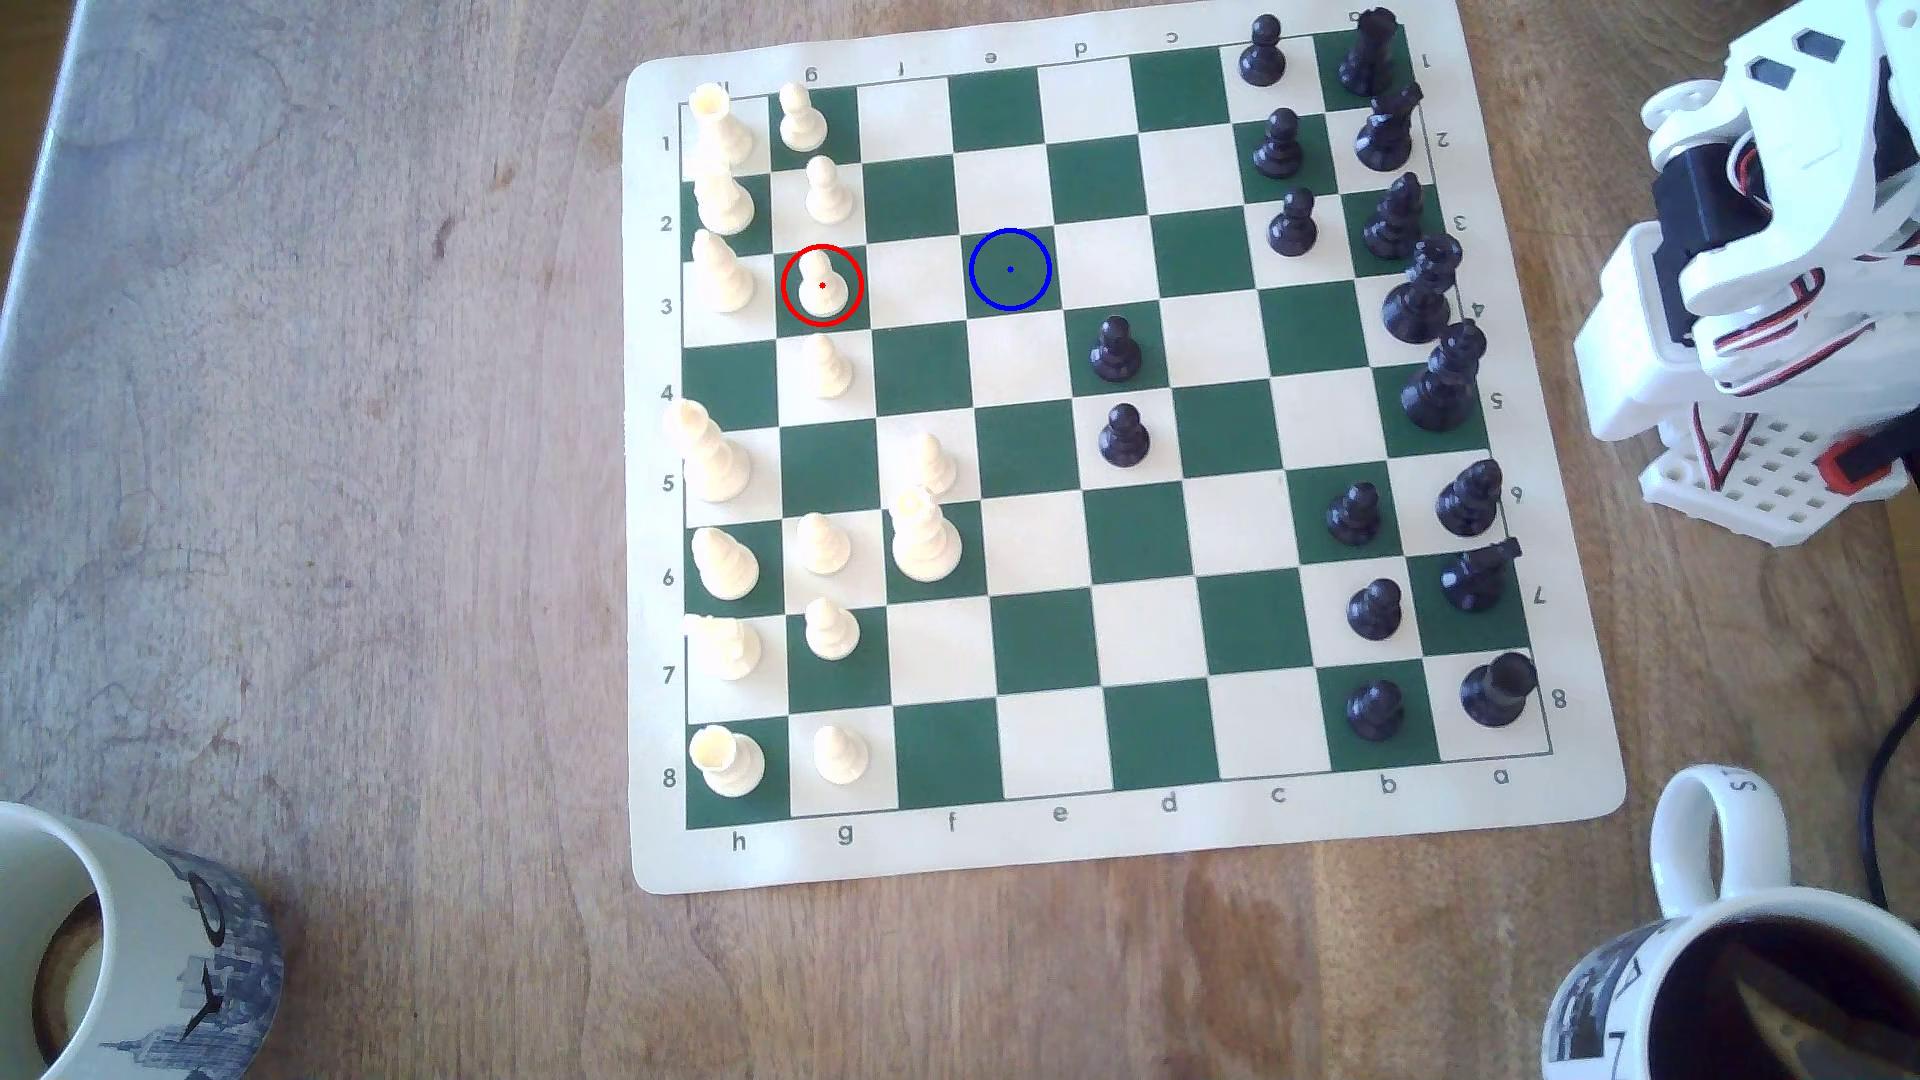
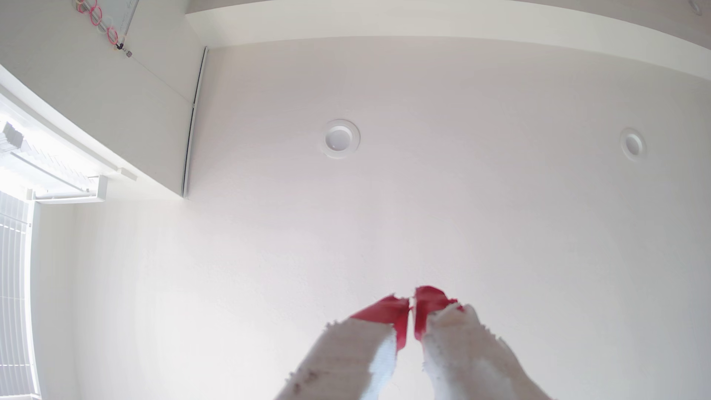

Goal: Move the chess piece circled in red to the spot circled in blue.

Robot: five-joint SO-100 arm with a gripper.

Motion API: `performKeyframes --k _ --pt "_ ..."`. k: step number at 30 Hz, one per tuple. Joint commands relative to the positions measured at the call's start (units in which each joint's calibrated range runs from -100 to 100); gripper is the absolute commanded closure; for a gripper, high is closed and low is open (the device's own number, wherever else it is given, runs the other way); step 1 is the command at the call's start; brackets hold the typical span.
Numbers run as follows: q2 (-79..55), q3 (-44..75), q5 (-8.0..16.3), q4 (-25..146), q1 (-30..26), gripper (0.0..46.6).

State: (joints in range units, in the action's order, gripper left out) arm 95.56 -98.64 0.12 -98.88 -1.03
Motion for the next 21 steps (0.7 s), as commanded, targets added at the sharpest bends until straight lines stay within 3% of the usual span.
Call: performKeyframes --k 1,7,14,21 --pt "0.3 -1.3 -0.2 -0.8 0.4 46.4" --pt "0.3 0.4 -0.2 17.3 5.1 46.4" --pt "-1.1 16.4 0.1 75.2 14.4 46.4" --pt "-17.8 30.7 0.2 94.5 17.7 46.4"
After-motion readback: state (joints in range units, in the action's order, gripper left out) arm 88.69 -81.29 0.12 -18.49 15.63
